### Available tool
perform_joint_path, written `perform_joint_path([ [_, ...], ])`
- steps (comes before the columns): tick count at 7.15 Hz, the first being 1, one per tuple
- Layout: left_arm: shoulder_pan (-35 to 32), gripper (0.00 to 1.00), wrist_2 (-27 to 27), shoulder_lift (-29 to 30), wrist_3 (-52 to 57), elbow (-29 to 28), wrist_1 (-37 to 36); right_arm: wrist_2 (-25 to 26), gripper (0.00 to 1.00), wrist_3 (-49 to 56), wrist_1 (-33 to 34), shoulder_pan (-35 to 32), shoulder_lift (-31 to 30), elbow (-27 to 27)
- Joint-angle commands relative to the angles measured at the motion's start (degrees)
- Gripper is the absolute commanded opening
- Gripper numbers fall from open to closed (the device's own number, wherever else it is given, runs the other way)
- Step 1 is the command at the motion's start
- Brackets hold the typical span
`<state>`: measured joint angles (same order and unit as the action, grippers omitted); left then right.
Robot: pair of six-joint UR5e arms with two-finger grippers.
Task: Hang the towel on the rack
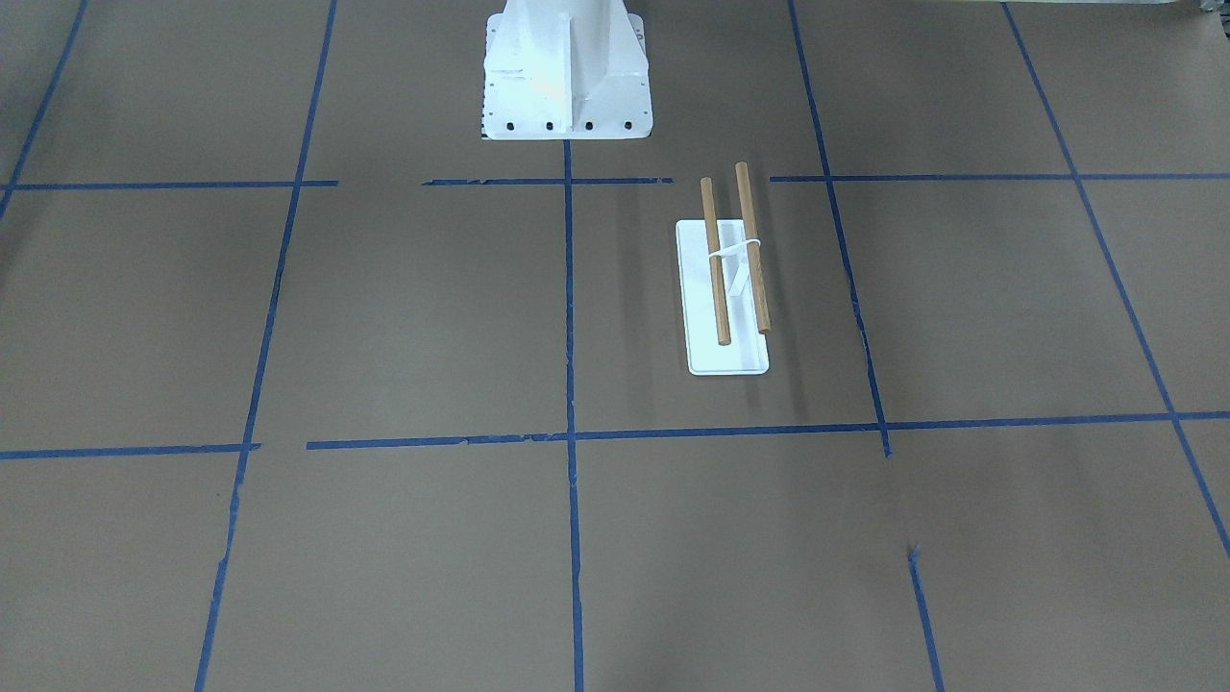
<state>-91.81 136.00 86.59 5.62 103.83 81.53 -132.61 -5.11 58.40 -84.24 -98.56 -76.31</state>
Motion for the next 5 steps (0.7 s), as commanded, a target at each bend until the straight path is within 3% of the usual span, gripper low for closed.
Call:
perform_joint_path([
  [1, 0.0, 1.00, 0.1, 0.2, 0.0, 0.3, 0.0, 2.3, 1.00, 0.5, -1.6, 2.1, 0.0, 3.3],
  [5, -0.3, 1.00, 0.1, 0.1, 0.0, 1.2, 0.0, 2.5, 1.00, 0.2, -2.1, 3.7, 0.1, 5.4],
])
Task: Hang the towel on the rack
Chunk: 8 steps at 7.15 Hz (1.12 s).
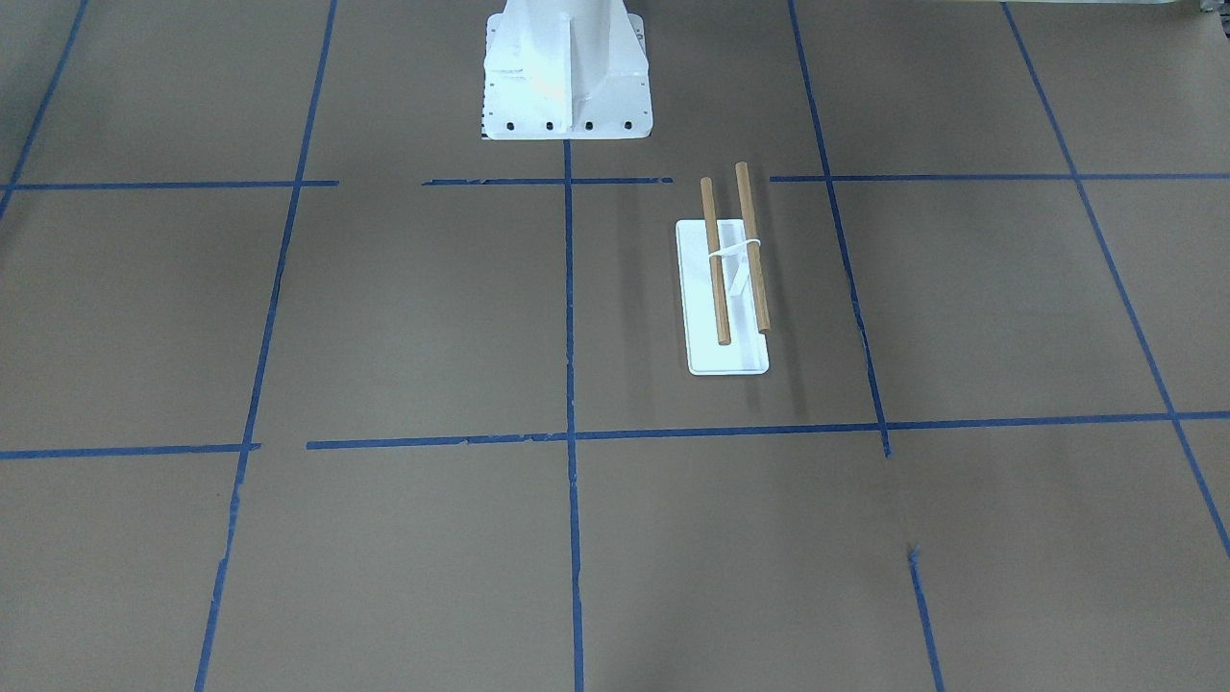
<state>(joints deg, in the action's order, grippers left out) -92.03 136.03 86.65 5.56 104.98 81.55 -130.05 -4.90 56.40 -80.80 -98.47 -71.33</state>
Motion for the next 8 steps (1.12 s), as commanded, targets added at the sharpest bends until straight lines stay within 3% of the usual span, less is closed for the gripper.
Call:
perform_joint_path([
  [1, -0.3, 1.00, -0.1, 0.1, 0.1, 0.1, 0.0, -0.1, 0.77, 0.0, -0.1, 0.5, 0.0, 0.4],
  [2, -0.3, 1.00, -0.1, 0.1, 0.1, 0.1, 0.0, -0.1, 0.12, 0.7, -0.1, 0.6, 0.0, 0.3],
  [3, -0.3, 1.00, 0.0, 0.1, 0.0, 0.1, 0.0, -0.1, 0.00, 3.9, -0.5, 0.7, 0.3, 0.3],
  [5, -0.3, 1.00, -0.1, 0.2, 0.1, 0.1, 0.0, -0.3, 0.00, 4.6, -0.7, 0.6, 0.5, -0.9],
  [8, -0.3, 1.00, 0.0, 1.1, -0.3, 0.9, 0.5, -6.6, 0.00, 5.2, 0.1, -5.8, -0.1, -13.1],
])
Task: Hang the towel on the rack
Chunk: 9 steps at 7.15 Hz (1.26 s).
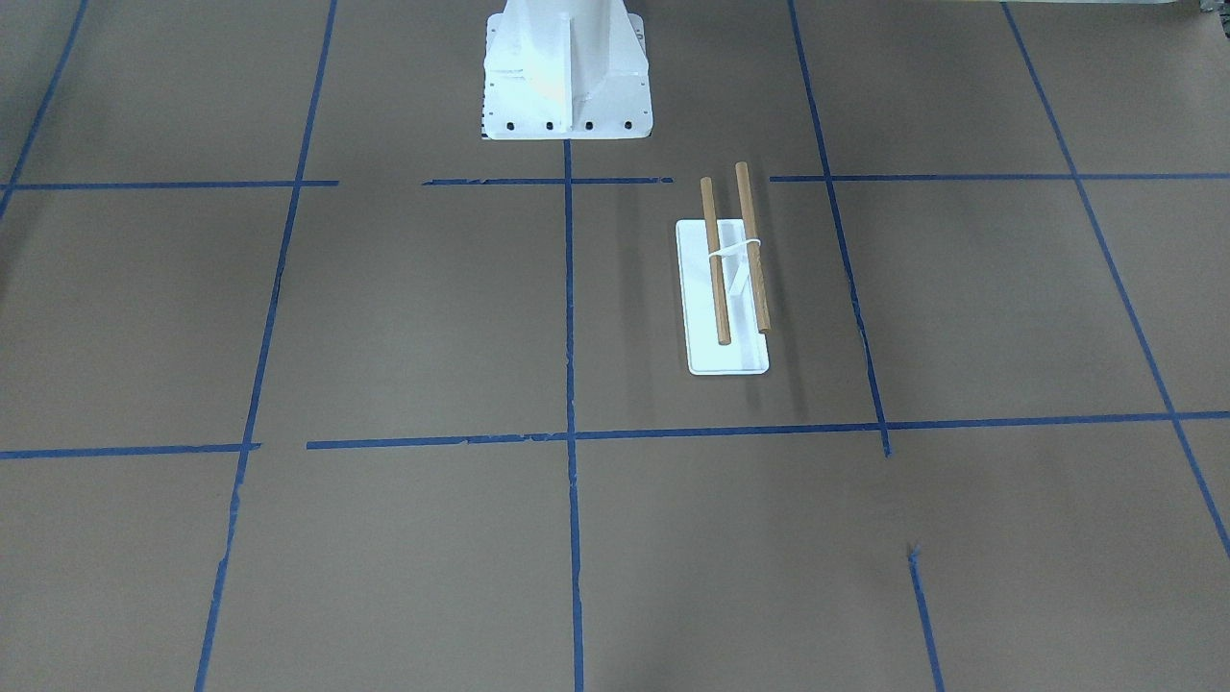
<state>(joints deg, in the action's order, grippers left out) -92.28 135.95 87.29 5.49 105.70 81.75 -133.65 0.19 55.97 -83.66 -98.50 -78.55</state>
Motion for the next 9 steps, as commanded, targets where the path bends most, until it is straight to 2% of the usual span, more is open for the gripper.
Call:
perform_joint_path([
  [1, 0.0, 1.00, 0.1, 2.1, -0.1, 0.3, 0.9, -2.5, 0.00, 0.1, 2.0, -5.3, 0.4, -11.7],
  [2, 0.0, 1.00, 0.0, 3.5, -0.1, 0.2, 2.5, -1.9, 0.00, -0.3, 3.2, -4.9, 1.5, -16.3],
  [3, 0.1, 1.00, 0.1, 3.5, -0.3, -0.9, 7.8, -1.5, 0.00, -0.8, 4.8, -4.8, 6.1, -18.3],
  [5, 0.4, 1.00, -0.1, 3.6, -10.0, -0.9, 18.3, -0.3, 0.00, -4.9, 6.2, -1.4, 13.6, -19.1],
  [7, 0.6, 1.00, 0.2, 3.5, -13.7, -1.5, 24.7, 1.7, 0.00, -22.9, 5.6, 3.7, 19.5, -21.5],
  [9, 3.9, 1.00, 0.0, 3.5, -26.9, -3.9, 40.1, 13.4, 0.00, -38.3, 5.6, 15.4, 24.8, -27.1],
])
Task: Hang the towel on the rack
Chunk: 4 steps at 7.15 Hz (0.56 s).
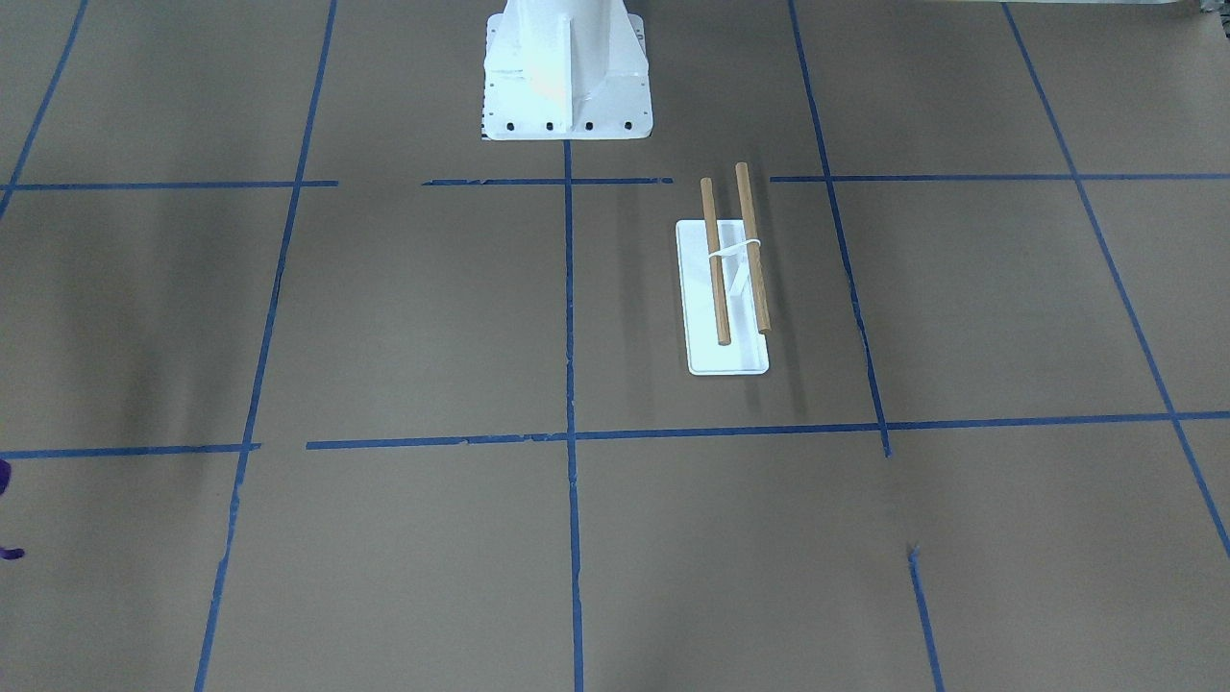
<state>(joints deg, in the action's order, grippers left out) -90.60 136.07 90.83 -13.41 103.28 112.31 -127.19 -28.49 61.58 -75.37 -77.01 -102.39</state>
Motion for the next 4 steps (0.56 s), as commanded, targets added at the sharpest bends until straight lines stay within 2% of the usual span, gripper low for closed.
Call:
perform_joint_path([
  [1, 4.4, 1.00, -0.9, 0.0, -16.5, -3.9, 19.6, 12.1, 0.00, -15.4, -0.1, 12.2, 6.0, -4.6],
  [2, 7.7, 1.00, -4.2, 0.0, -25.9, -5.0, 28.5, 18.3, 0.00, -20.1, -0.1, 17.7, 8.4, -6.3],
  [3, 12.2, 1.00, -6.8, 0.6, -36.9, -5.0, 34.1, 25.9, 0.00, -22.4, -0.1, 24.1, 9.0, -9.2],
  [4, 13.6, 1.00, -7.0, 2.6, -46.1, -5.2, 35.4, 28.6, 0.00, -25.8, -0.1, 27.9, 9.7, -10.4],
])
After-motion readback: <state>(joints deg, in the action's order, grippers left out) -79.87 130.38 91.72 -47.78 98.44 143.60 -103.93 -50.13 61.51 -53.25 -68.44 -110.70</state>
